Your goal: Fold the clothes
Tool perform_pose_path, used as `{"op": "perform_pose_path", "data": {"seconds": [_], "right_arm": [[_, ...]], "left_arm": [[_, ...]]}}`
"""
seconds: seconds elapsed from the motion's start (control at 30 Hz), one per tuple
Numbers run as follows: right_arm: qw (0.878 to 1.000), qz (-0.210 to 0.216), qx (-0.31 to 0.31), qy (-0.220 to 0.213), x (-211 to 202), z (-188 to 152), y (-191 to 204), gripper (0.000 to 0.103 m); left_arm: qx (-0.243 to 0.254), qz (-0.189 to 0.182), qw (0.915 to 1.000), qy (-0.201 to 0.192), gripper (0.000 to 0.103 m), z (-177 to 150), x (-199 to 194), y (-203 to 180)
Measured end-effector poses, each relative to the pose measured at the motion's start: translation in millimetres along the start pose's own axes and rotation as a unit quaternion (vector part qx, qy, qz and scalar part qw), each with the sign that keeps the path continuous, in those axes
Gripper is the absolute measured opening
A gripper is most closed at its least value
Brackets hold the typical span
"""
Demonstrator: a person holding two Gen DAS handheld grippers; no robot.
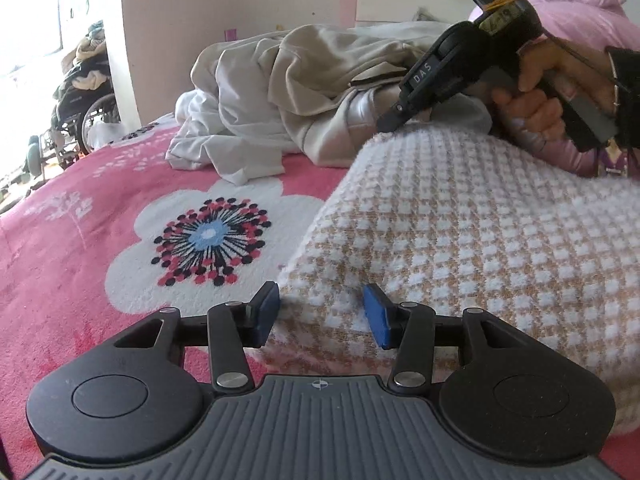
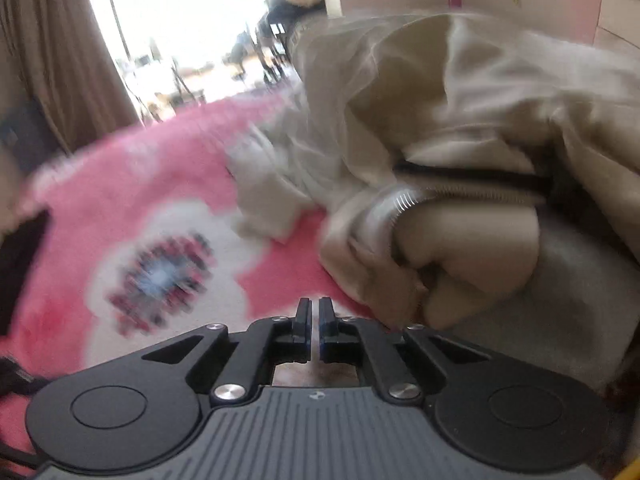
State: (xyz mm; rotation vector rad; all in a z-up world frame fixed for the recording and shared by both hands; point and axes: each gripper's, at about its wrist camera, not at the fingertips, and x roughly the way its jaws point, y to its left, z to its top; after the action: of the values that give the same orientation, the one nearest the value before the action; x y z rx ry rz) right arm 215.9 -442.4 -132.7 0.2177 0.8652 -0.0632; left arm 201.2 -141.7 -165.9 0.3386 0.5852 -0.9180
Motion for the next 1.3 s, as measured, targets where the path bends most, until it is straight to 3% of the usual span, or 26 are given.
{"op": "perform_pose_path", "data": {"seconds": [0.13, 0.2, 0.27, 0.37, 0.47, 0.6, 0.7, 0.77, 0.8, 0.83, 0.93, 1.03, 1.13, 1.23, 1.3], "right_arm": [[0.999, 0.016, 0.034, 0.012, 10, -18, -24, 0.0], [0.999, 0.015, 0.039, 0.01, -13, -10, -33, 0.0], [0.999, -0.02, 0.031, 0.003, -46, -4, -47, 0.007], [0.999, -0.023, 0.023, -0.01, -104, -1, -69, 0.007], [1.0, 0.011, -0.012, -0.005, -136, -3, -56, 0.007], [0.997, 0.057, -0.058, 0.001, -178, -6, -38, 0.007], [0.992, 0.095, -0.07, 0.045, -150, -34, -15, 0.007], [0.989, 0.079, -0.083, 0.097, -107, -73, -6, 0.004], [0.988, 0.074, -0.085, 0.106, -89, -93, -4, 0.002], [0.991, 0.08, -0.069, 0.082, -81, -110, -9, 0.001], [0.992, 0.106, 0.022, 0.063, -87, -108, -29, 0.0], [0.995, 0.095, -0.001, 0.03, -125, -93, -26, 0.007], [0.991, 0.132, -0.002, -0.004, -173, -84, -27, 0.007], [0.987, 0.139, -0.07, 0.034, -188, -95, -5, 0.007], [0.984, 0.097, -0.112, 0.097, -158, -124, 12, 0.005]], "left_arm": [[0.008, 0.0, 0.9999, 0.008, 0.047, 3, 0, -1], [0.018, -0.001, 0.9996, 0.022, 0.047, 9, 0, -1], [0.022, -0.004, 0.999, 0.038, 0.047, 17, -3, 0], [0.033, 0.008, 0.9988, 0.035, 0.047, 31, -16, -2], [0.024, -0.002, 0.9997, 0.008, 0.047, 49, -34, -10], [0.022, -0.058, 0.9981, 0.001, 0.047, 74, -36, -47], [0.043, -0.099, 0.9938, 0.029, 0.047, 77, -25, -87], [0.04, -0.104, 0.9921, 0.059, 0.044, 61, -15, -109], [0.035, -0.099, 0.9922, 0.067, 0.043, 50, -11, -117], [0.023, -0.092, 0.9933, 0.066, 0.043, 41, -10, -121], [-0.031, -0.084, 0.9937, 0.066, 0.044, 32, -13, -116], [-0.018, -0.074, 0.9956, 0.054, 0.044, 49, -30, -122], [0.006, -0.07, 0.9972, 0.027, 0.043, 63, -57, -134], [0.042, -0.082, 0.9953, 0.03, 0.043, 56, -72, -160], [0.048, -0.083, 0.9938, 0.057, 0.04, 40, -61, -176]]}}
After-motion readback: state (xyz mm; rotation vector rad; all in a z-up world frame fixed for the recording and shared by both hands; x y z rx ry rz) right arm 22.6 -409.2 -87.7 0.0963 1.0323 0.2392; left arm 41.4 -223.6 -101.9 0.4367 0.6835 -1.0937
